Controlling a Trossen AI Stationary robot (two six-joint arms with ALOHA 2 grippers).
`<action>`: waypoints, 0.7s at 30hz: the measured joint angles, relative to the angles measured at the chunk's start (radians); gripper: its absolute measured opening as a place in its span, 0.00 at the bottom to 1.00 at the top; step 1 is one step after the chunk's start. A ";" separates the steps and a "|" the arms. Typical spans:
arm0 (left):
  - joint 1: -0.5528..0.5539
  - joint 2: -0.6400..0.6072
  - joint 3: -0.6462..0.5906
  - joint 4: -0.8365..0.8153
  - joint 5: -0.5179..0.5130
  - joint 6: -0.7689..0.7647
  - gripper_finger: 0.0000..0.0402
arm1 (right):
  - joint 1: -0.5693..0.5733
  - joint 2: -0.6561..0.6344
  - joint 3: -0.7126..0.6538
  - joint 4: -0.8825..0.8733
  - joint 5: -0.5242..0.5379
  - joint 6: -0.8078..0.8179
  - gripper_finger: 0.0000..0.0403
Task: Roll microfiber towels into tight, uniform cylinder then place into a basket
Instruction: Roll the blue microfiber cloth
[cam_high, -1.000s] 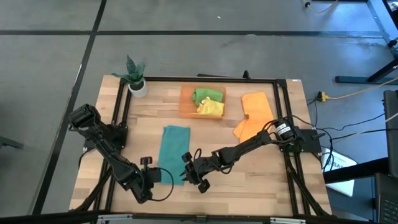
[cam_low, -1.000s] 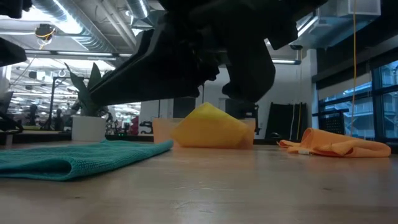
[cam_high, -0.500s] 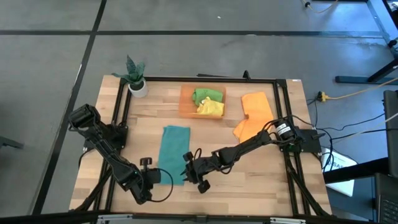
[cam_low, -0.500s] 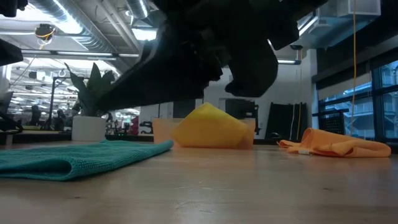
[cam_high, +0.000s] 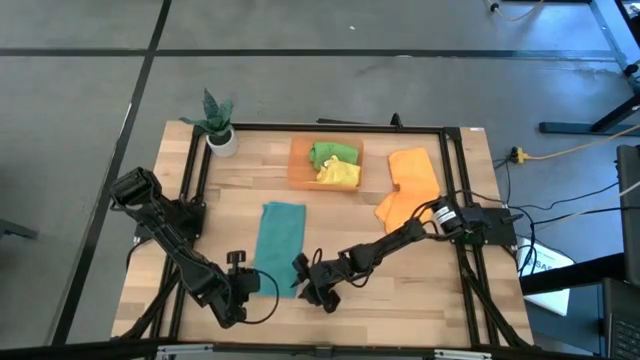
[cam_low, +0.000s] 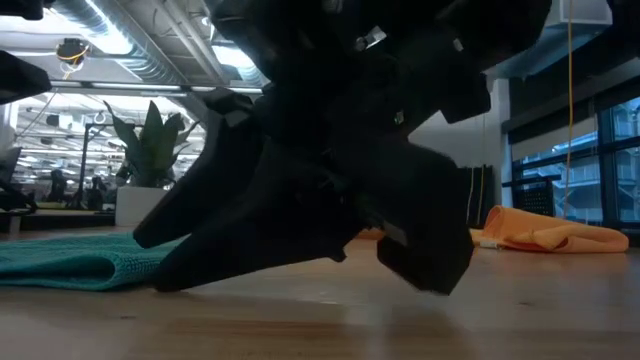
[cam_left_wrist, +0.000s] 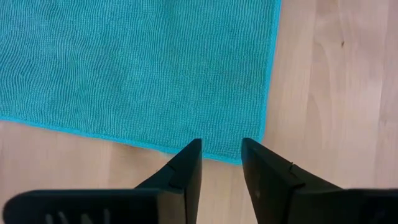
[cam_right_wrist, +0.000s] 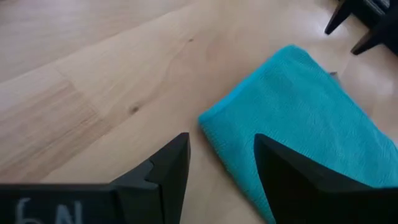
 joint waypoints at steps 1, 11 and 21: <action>0.000 0.000 0.000 0.000 0.000 0.000 0.26 | 0.000 0.004 0.000 0.013 -0.001 -0.005 0.45; 0.000 0.000 0.000 0.002 0.000 0.000 0.26 | -0.004 0.010 0.000 0.020 0.034 -0.004 0.43; 0.000 0.000 0.000 0.005 0.000 0.000 0.26 | -0.023 0.037 0.002 0.059 0.037 0.023 0.36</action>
